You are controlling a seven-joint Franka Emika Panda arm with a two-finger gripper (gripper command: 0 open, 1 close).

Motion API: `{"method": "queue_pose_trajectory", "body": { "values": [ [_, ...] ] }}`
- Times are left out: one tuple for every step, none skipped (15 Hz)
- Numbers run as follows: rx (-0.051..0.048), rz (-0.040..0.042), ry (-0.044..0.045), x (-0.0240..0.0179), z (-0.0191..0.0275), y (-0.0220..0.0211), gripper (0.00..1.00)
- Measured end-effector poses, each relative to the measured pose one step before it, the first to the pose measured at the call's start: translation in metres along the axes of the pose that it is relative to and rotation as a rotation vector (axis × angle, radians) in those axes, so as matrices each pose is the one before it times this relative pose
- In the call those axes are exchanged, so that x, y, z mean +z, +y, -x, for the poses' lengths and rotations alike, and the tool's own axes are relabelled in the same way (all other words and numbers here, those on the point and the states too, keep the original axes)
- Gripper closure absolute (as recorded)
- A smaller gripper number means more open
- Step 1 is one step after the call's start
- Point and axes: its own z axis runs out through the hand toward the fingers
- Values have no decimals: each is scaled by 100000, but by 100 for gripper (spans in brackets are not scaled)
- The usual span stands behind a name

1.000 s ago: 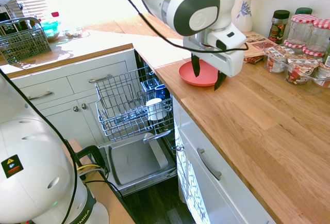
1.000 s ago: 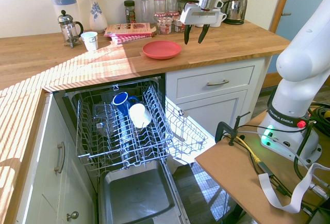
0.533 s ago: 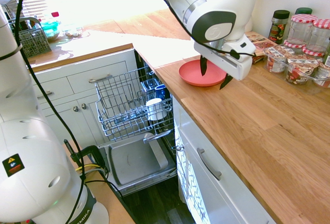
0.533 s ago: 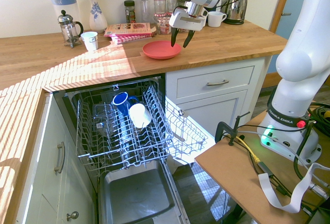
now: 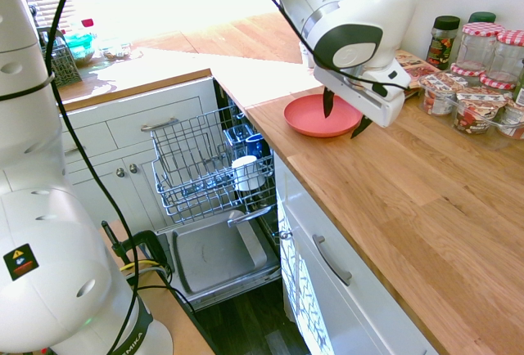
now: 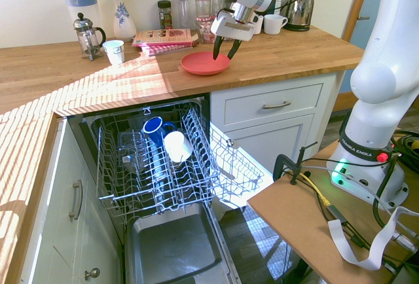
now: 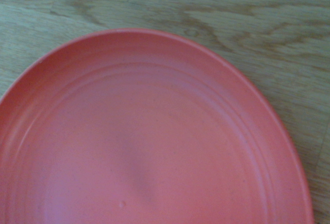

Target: Put the plate in the dishwasher

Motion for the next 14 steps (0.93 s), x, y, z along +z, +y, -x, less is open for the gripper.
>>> {"method": "queue_pose_trajectory", "body": {
  "values": [
    [27, 76, -559, 183, -46, -45, 100],
    [-32, 159, -413, 188, -52, 15, 100],
    [-16, 186, -328, 165, -28, 38, 100],
    [47, 148, -270, 136, -6, 49, 100],
    [53, 150, -251, 139, 0, 41, 100],
    [30, 90, -108, 77, -8, 28, 100],
    [53, 87, -127, 72, -9, 24, 100],
    [60, 69, -181, 87, 0, 10, 100],
    [47, 48, -211, 93, -3, -11, 100],
    [48, -41, -149, 74, -46, -40, 100],
    [19, -17, -124, 99, -44, -56, 100],
    [-50, 24, -90, 90, -22, -59, 100],
    [-99, -269, 26, -37, 20, -147, 100],
    [-222, -333, -12, -47, 74, -229, 100]
  ]
}}
